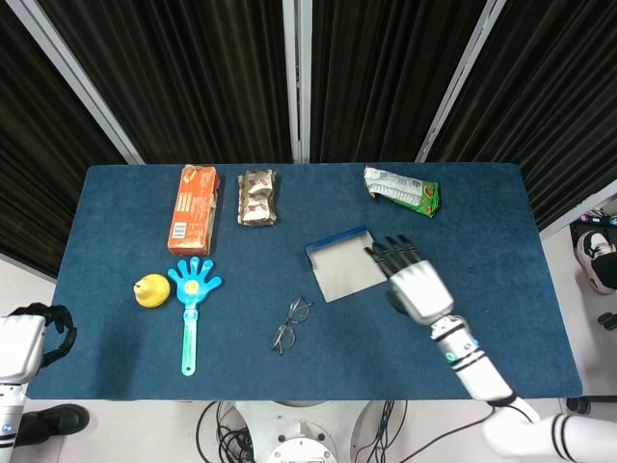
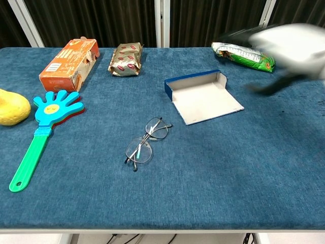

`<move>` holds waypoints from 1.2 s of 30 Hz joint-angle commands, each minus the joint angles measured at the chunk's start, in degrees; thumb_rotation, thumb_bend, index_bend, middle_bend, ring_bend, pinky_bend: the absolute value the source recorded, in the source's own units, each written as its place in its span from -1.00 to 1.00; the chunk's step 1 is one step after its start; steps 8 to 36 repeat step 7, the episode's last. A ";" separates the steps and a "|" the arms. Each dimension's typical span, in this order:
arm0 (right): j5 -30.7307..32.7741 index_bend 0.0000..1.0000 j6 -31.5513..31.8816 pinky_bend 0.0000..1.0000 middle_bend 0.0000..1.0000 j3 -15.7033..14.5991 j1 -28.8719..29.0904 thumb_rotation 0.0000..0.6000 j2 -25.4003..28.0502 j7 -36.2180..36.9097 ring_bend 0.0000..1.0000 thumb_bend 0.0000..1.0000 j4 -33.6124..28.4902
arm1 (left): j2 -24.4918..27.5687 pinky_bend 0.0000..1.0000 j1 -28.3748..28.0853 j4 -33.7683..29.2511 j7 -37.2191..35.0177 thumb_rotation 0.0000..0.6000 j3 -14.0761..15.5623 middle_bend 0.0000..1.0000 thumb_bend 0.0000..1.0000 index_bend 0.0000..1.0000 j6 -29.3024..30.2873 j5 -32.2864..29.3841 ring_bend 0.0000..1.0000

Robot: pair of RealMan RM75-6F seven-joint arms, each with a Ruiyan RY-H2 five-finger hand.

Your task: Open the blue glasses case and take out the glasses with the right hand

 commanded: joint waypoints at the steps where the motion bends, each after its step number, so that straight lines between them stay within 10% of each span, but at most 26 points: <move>1: -1.70 -1.00 10.27 -1.00 -0.80 -4.29 -9.82 1.00 9.67 4.99 -1.00 -0.36 -6.09 | -0.03 0.02 0.04 -0.03 0.24 1.00 0.01 0.23 -0.24 0.21 0.09 0.03 -0.10; 7: -5.01 -1.00 17.53 -1.00 -0.81 -8.72 -18.53 1.00 15.70 12.54 -1.00 -0.36 -6.44 | -0.13 0.02 0.22 -0.04 0.75 1.00 0.11 0.23 -0.24 0.21 0.47 0.26 -0.10; 36: -5.01 -1.00 17.53 -1.00 -0.81 -8.72 -18.53 1.00 15.70 12.54 -1.00 -0.36 -6.44 | -0.13 0.02 0.22 -0.04 0.75 1.00 0.11 0.23 -0.24 0.21 0.47 0.26 -0.10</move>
